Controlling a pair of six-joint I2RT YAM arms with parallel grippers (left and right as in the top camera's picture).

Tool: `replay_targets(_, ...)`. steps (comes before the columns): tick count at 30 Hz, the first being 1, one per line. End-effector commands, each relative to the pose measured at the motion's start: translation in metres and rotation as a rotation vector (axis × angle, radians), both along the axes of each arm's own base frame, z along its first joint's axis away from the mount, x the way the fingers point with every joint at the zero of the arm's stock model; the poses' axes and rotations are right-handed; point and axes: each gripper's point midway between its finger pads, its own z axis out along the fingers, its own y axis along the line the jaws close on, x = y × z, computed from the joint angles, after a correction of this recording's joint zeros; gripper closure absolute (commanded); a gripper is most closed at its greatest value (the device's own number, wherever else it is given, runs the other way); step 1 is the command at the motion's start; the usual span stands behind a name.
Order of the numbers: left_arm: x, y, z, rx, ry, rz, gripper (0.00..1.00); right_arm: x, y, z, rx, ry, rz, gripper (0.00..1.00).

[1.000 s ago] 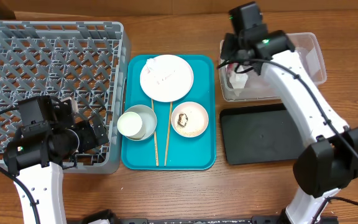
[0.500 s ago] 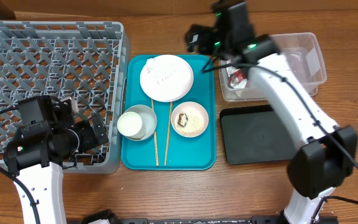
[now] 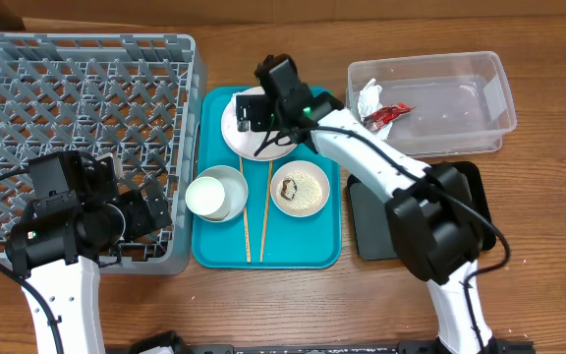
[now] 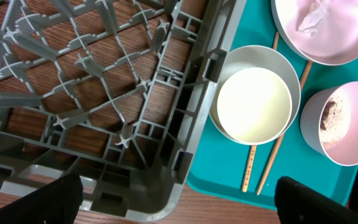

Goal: Sort waste into correct bins and load items into the dishwasher
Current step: 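Grasp the remaining tissue on the pink plate with the right gripper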

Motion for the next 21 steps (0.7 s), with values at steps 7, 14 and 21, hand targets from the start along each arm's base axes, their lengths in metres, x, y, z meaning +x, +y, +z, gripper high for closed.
replay_targets(7, 0.004, 0.003, 0.012, 0.028, -0.044, -0.019, 0.00, -0.011, 0.013, -0.059, -0.063, 0.056, 0.026, 0.21)
replay_targets(14, 0.004, 0.003, 0.013, 0.028, -0.044, -0.019, 0.00, -0.014, 0.014, -0.065, -0.072, 0.067, 0.030, 0.69)
replay_targets(21, 0.003, 0.003, 0.012, 0.028, -0.043, -0.019, 0.00, -0.012, 0.001, -0.047, -0.091, 0.092, 0.011, 0.96)
